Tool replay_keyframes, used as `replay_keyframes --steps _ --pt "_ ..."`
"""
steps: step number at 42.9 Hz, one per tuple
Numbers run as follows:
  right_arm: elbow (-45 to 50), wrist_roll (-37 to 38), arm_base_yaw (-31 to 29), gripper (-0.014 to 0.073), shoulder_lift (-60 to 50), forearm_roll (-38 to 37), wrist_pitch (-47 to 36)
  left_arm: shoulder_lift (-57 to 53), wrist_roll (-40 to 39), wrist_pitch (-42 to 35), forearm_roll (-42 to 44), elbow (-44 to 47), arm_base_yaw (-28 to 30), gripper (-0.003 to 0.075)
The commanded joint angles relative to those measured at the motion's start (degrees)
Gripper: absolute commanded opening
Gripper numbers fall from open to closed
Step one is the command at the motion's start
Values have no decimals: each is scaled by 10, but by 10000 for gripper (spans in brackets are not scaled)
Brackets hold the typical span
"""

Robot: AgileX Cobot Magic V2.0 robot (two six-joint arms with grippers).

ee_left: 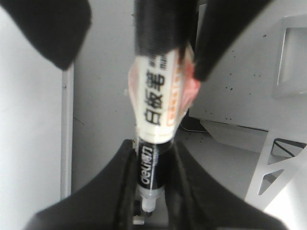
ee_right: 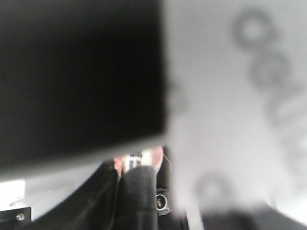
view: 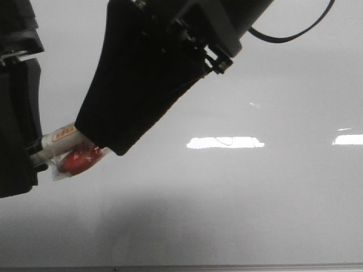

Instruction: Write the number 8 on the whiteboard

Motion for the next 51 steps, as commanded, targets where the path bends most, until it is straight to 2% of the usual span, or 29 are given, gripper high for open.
replay_keyframes --steps 1,7,10,13,15,23,27,35,39,42,45,49,51 --pt "-18 -8 1 317 -11 38 -5 -18 0 -4 -18 -18 -5 18" --pt "-18 -8 1 216 -9 41 8 -18 0 -11 -18 -18 -5 18" --pt "-18 -8 0 122 -9 41 18 -19 -2 -22 -19 -18 -5 26" --pt "-18 -8 0 -1 -9 41 26 -19 -3 -31 -19 -18 -5 66" --pt "-18 -8 0 -76 -9 41 28 -20 -7 -36 -19 -18 -5 128" --pt "-18 -8 -1 -57 -12 40 5 -21 -44 -62 -19 -18 -5 485" --pt "-18 -8 -12 -57 -22 37 -9 -21 -65 -65 -20 -18 -5 564" --pt "8 -8 -78 -58 -61 33 -1 -38 -97 -65 -26 -16 14 564" --pt "37 -8 -119 -58 -91 26 14 -64 -97 -72 -54 -9 42 563" --pt "64 -8 -147 -58 -117 24 12 -92 -97 -85 -71 4 70 531" --pt "89 -8 -172 -58 -142 24 -2 -129 -97 -111 -82 28 101 447" --pt "112 -8 -196 -58 -165 24 -25 -187 -97 -156 -97 75 143 270" --pt "115 -8 -203 -58 -169 24 -30 -231 -97 -188 -114 113 169 147"
